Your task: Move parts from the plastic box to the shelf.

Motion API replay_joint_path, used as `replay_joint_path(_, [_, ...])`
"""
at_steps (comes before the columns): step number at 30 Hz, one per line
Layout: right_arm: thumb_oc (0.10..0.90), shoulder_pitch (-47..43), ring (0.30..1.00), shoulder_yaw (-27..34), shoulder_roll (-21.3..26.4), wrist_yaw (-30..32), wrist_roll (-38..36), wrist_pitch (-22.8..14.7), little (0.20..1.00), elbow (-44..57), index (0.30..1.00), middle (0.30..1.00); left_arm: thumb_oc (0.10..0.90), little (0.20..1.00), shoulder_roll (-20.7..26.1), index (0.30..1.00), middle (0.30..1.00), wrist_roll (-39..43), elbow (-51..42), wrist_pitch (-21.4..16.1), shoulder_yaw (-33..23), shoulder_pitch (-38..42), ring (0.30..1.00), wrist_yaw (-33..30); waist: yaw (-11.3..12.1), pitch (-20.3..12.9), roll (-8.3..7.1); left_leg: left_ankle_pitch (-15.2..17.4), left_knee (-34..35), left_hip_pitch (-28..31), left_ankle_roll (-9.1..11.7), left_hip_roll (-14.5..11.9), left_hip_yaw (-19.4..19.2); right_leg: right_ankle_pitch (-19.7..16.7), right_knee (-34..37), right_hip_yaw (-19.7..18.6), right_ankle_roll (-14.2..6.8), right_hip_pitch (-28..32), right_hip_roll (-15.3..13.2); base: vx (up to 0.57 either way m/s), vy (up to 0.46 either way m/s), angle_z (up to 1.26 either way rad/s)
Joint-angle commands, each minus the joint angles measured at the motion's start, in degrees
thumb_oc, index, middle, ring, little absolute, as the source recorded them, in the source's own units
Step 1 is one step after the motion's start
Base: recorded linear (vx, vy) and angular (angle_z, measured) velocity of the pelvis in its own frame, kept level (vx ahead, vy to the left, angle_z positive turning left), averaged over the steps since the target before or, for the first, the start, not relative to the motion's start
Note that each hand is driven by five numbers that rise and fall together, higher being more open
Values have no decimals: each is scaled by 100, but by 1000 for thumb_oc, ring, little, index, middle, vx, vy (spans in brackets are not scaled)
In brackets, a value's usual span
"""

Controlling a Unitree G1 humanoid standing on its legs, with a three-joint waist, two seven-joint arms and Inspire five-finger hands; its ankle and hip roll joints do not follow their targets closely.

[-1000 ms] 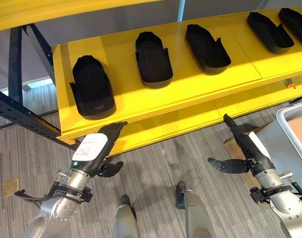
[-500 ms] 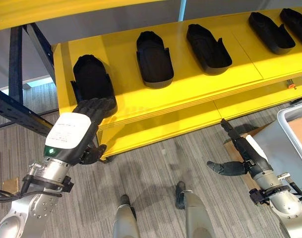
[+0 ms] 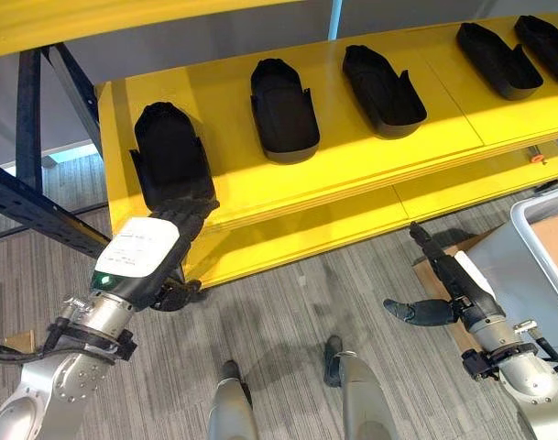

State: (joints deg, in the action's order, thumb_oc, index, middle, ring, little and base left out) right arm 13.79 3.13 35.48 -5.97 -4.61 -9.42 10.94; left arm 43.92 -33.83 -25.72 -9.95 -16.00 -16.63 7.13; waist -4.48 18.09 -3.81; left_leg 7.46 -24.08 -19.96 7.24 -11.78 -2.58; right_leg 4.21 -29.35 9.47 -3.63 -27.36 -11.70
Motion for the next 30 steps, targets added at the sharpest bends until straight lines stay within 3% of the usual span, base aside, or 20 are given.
replay_joint_path(1, [900,-337,1000,380,-44,31,-172,-290,1000,251,1000,1000,900,1000,308,1000,1000,475,-372,-45,-280,312,1000,-44,-101,-386,-65,45,-59,-155,-315,123,65,-469,691,-372,-290,370,116,0,0,0])
replay_joint_path(15, [900,-349,1000,359,-86,-145,-200,-191,1000,158,1000,1000,900,1000,526,1000,1000,629,96,79,25,803,1000,357,-154,-414,-62,43,-58,-135,-300,104,50,-459,670,-420,-289,348,132,0,0,0])
replay_joint_path(30, [900,-332,1000,335,-130,-193,-231,-153,1000,120,1000,1000,900,1000,443,1000,1000,466,232,86,305,846,1000,559,-166,-422,-68,55,-54,-121,-304,97,33,-458,685,-420,-293,361,134,0,0,0])
